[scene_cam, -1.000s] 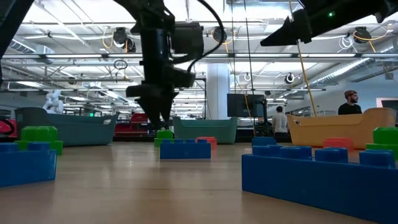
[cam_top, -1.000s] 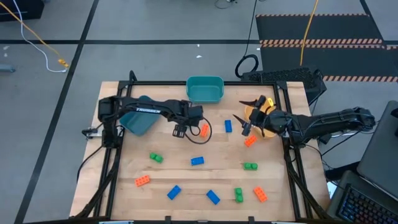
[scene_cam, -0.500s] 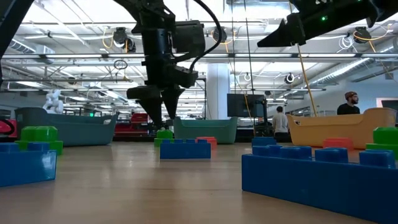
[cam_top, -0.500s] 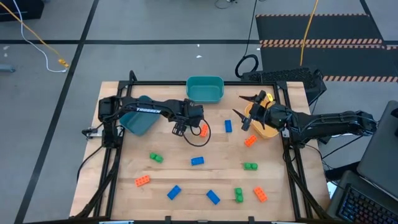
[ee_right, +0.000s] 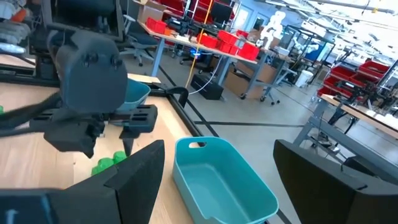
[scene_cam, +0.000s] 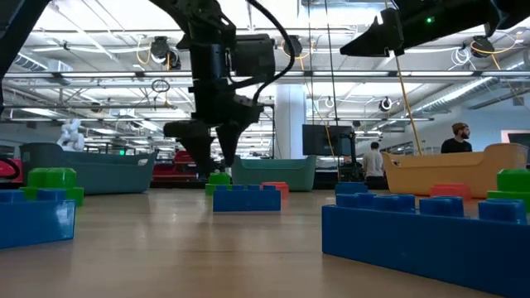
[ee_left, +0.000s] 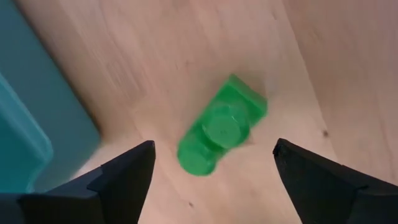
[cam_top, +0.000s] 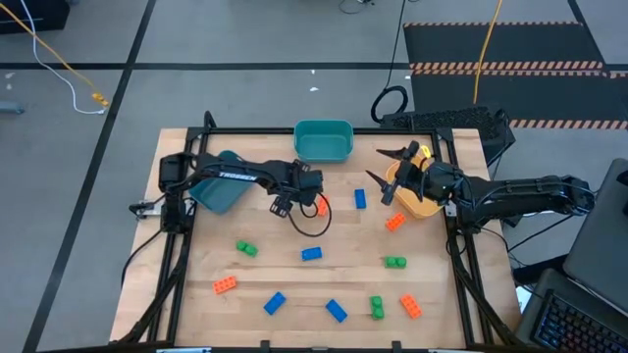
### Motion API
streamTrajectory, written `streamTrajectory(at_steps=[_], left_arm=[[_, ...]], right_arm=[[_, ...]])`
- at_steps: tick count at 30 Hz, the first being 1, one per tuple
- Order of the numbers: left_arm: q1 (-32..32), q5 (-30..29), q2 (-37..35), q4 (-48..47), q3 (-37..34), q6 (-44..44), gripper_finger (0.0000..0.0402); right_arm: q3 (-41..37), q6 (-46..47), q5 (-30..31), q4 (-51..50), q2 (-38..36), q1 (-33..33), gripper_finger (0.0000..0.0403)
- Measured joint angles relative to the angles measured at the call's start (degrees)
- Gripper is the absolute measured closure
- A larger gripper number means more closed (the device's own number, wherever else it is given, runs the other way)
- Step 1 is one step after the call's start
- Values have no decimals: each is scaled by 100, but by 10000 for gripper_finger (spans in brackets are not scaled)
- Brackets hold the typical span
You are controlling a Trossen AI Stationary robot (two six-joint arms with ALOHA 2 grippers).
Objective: Sort & place blocks by color
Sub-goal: Put the green game piece into the green bin
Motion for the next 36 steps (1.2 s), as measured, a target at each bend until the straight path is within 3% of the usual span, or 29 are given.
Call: streamTrajectory(at_steps=[16, 29, 36], left_arm=[[-2, 53, 347, 113, -4, 22, 148], [-11, 310, 335, 59, -2, -220, 244], [-140, -209, 336, -276, -2, -254, 283]], right_arm=[[-2, 109, -139, -93, 0, 13, 106], [-2, 196, -129, -265, 0, 13, 106], [-2, 198, -129, -306, 0, 13, 106]])
